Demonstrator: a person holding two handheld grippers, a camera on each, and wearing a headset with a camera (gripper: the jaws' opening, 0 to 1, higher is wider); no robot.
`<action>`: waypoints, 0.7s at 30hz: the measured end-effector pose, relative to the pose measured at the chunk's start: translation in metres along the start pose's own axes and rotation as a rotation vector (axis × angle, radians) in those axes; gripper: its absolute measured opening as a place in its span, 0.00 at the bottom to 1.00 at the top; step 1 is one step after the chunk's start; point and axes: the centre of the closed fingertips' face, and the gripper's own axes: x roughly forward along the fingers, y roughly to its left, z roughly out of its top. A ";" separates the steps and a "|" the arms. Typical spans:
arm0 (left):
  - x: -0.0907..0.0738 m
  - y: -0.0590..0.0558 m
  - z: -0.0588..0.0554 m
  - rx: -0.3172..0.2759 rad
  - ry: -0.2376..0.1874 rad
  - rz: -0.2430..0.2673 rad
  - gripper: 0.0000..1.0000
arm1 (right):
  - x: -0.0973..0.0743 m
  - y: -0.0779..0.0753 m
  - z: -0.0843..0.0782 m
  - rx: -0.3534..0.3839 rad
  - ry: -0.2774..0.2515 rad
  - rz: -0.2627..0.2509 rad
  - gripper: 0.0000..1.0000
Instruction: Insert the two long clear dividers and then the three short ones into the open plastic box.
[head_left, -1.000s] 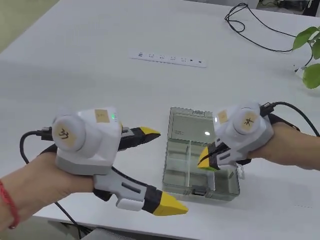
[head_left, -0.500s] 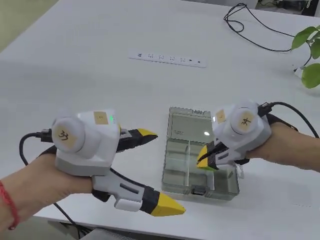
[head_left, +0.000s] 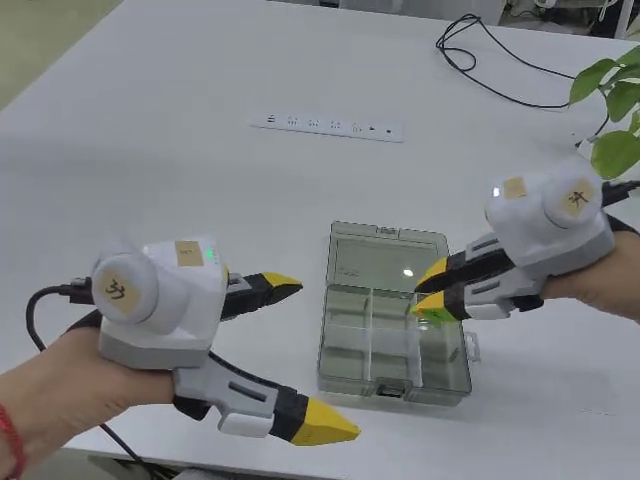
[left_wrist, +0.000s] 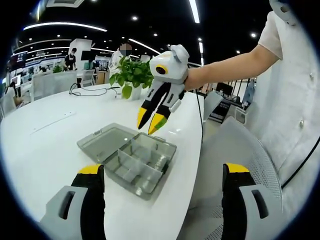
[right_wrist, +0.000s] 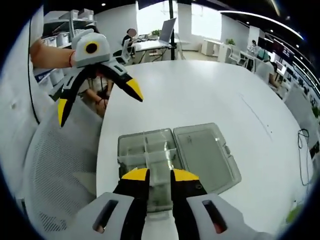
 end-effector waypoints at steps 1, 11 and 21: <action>0.000 0.000 0.000 -0.001 0.001 0.000 1.00 | -0.008 0.002 -0.003 0.008 0.003 -0.009 0.20; 0.000 0.001 -0.003 -0.010 0.010 0.004 1.00 | -0.049 0.005 -0.042 0.052 0.047 -0.056 0.28; 0.000 0.003 -0.004 -0.011 0.019 0.006 1.00 | -0.074 0.007 -0.080 0.073 0.099 -0.066 0.38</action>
